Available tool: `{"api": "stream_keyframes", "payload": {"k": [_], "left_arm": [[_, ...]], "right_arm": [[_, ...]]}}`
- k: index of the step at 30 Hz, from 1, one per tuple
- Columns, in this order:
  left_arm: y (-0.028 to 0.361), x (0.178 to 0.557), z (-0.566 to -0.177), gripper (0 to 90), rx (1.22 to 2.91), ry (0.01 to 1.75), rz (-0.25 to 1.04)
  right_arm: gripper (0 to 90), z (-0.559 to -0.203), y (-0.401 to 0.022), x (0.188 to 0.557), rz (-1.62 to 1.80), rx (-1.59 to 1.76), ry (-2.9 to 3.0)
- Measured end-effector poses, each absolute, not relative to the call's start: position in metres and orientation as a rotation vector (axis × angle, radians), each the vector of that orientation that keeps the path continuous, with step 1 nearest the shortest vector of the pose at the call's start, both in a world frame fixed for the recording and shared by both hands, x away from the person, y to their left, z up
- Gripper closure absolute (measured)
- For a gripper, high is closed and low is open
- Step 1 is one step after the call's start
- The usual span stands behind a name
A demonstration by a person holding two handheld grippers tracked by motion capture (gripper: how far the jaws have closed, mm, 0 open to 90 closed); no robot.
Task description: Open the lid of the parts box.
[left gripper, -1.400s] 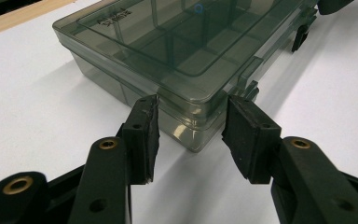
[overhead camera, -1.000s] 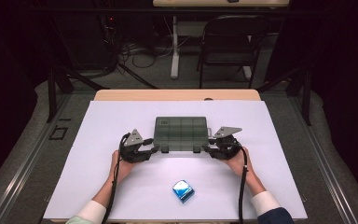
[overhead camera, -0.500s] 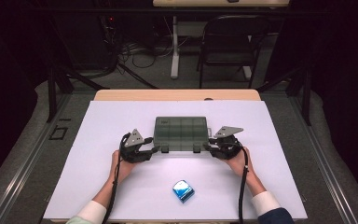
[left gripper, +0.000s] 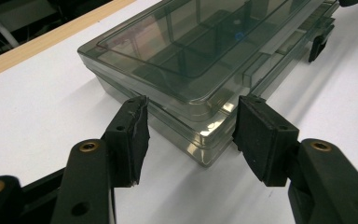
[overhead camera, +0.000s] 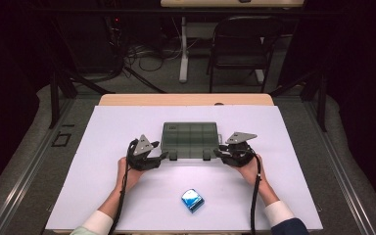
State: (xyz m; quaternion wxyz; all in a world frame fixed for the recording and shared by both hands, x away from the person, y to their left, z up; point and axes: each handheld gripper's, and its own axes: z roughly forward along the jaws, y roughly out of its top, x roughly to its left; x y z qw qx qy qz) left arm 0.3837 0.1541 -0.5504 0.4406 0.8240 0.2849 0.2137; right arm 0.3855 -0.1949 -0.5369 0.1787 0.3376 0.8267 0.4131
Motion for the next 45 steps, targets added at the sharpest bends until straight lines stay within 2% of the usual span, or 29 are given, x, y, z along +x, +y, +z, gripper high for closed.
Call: {"api": "stream_keyframes", "payload": {"k": [19, 23, 24, 25, 28, 45], "left_arm": [[0.1510, 0.3812, -0.5471, 46.9, 2.013, 0.676, 0.592], [0.1509, 0.3804, -0.5460, 47.5, 2.002, 0.666, 0.608], [0.1509, 0.3803, -0.5457, 47.5, 2.002, 0.662, 0.614], [0.1506, 0.3801, -0.5452, 47.9, 1.998, 0.654, 0.618], [0.1494, 0.3797, -0.5447, 48.0, 1.997, 0.646, 0.631], [0.1506, 0.3804, -0.5408, 48.8, 1.990, 0.633, 0.634]], "right_arm": [[68.2, -0.5356, -0.1939, 0.3846, 1.181, 0.954, 2.325], [59.0, -0.5362, -0.1947, 0.3853, 1.171, 0.954, 2.323], [59.0, -0.5362, -0.1947, 0.3853, 1.171, 0.954, 2.323], [53.7, -0.5365, -0.1952, 0.3857, 1.160, 0.955, 2.315], [50.6, -0.5354, -0.1944, 0.3847, 1.139, 0.941, 2.283], [55.4, -0.5326, -0.1880, 0.3801, 1.130, 0.850, 2.188]]}}
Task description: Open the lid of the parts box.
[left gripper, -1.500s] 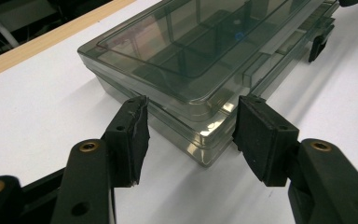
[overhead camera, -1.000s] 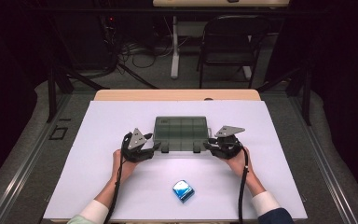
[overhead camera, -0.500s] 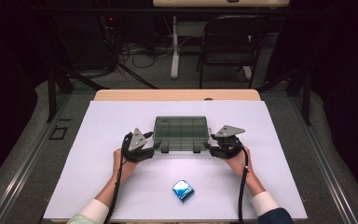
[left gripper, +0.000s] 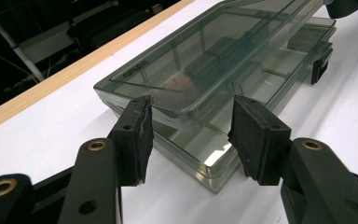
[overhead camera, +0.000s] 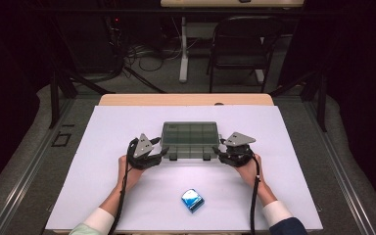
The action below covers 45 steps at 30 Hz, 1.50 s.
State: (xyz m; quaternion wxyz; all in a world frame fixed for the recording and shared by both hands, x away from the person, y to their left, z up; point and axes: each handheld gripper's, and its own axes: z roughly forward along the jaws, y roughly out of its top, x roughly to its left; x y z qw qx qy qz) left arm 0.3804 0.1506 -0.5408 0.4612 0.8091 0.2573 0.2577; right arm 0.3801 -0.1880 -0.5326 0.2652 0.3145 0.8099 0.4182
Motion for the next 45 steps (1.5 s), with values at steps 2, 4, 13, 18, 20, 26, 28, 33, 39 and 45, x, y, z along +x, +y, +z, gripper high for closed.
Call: {"api": "stream_keyframes", "payload": {"k": [2, 4, 13, 18, 20, 26, 28, 33, 39, 45], "left_arm": [[0.150, 0.381, -0.540, 48.8, 1.990, 0.630, 0.635], [0.150, 0.381, -0.540, 48.7, 1.991, 0.630, 0.634], [0.152, 0.385, -0.535, 49.6, 1.983, 0.627, 0.627], [0.153, 0.388, -0.531, 51.4, 1.975, 0.622, 0.629], [0.153, 0.389, -0.529, 51.8, 1.973, 0.620, 0.626], [0.154, 0.394, -0.521, 54.0, 1.966, 0.614, 0.625], [0.155, 0.396, -0.519, 54.5, 1.967, 0.611, 0.620], [0.156, 0.400, -0.514, 56.0, 1.962, 0.611, 0.613], [0.158, 0.403, -0.509, 58.8, 1.961, 0.603, 0.607], [0.160, 0.407, -0.505, 61.7, 1.955, 0.600, 0.597]], "right_arm": [[56.1, -0.532, -0.188, 0.380, 1.127, 0.847, 2.179], [56.3, -0.531, -0.188, 0.379, 1.129, 0.846, 2.176], [58.3, -0.525, -0.185, 0.379, 1.104, 0.822, 2.156], [60.6, -0.522, -0.185, 0.381, 1.100, 0.815, 2.151], [61.4, -0.519, -0.185, 0.383, 1.103, 0.818, 2.144], [63.5, -0.513, -0.185, 0.386, 1.096, 0.807, 2.131], [64.8, -0.511, -0.185, 0.388, 1.095, 0.818, 2.125], [66.8, -0.507, -0.185, 0.391, 1.099, 0.824, 2.119], [68.9, -0.503, -0.185, 0.395, 1.098, 0.832, 2.109], [69.6, -0.498, -0.183, 0.400, 1.094, 0.853, 2.093]]}}
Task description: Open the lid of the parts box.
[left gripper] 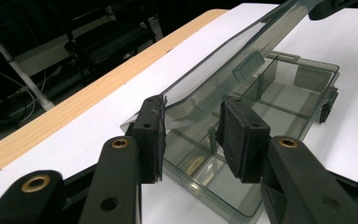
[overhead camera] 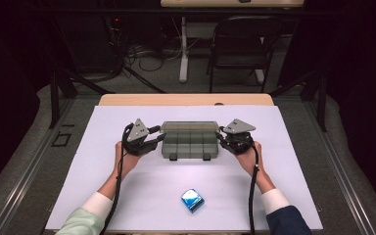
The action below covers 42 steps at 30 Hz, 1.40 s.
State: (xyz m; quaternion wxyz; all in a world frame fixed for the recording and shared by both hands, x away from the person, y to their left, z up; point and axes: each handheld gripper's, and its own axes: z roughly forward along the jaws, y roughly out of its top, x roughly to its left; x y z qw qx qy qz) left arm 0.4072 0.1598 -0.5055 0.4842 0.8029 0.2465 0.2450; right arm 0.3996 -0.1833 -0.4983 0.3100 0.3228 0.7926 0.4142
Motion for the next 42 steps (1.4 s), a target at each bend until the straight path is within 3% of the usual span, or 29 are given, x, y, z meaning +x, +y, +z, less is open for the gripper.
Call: {"api": "stream_keyframes", "payload": {"k": [42], "left_arm": [[0.167, 0.442, -0.485, 76.3, 1.948, 0.660, 0.512]], "right_arm": [[78.8, -0.474, -0.179, 0.438, 1.067, 0.983, 2.098]]}}
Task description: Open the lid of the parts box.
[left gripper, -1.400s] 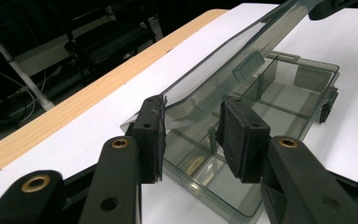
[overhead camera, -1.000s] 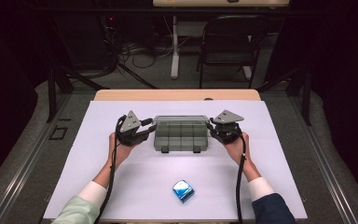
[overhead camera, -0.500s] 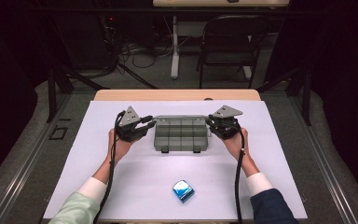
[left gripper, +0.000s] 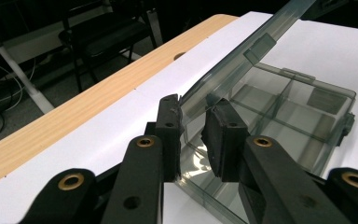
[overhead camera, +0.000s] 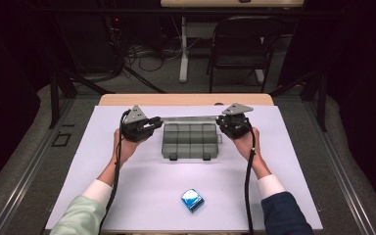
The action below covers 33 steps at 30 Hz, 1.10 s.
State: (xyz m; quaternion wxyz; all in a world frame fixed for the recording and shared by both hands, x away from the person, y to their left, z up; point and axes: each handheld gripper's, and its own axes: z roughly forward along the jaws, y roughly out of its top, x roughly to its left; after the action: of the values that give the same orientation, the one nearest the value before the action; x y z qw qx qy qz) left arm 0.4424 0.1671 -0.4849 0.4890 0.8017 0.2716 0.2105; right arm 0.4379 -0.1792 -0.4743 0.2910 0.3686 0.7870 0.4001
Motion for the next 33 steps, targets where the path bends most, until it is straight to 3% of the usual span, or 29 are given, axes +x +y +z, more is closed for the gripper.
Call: {"api": "stream_keyframes", "payload": {"k": [33], "left_arm": [[0.161, 0.472, -0.485, 78.8, 1.954, 0.719, 0.512]], "right_arm": [[81.9, -0.471, -0.178, 0.459, 1.058, 1.060, 2.085]]}}
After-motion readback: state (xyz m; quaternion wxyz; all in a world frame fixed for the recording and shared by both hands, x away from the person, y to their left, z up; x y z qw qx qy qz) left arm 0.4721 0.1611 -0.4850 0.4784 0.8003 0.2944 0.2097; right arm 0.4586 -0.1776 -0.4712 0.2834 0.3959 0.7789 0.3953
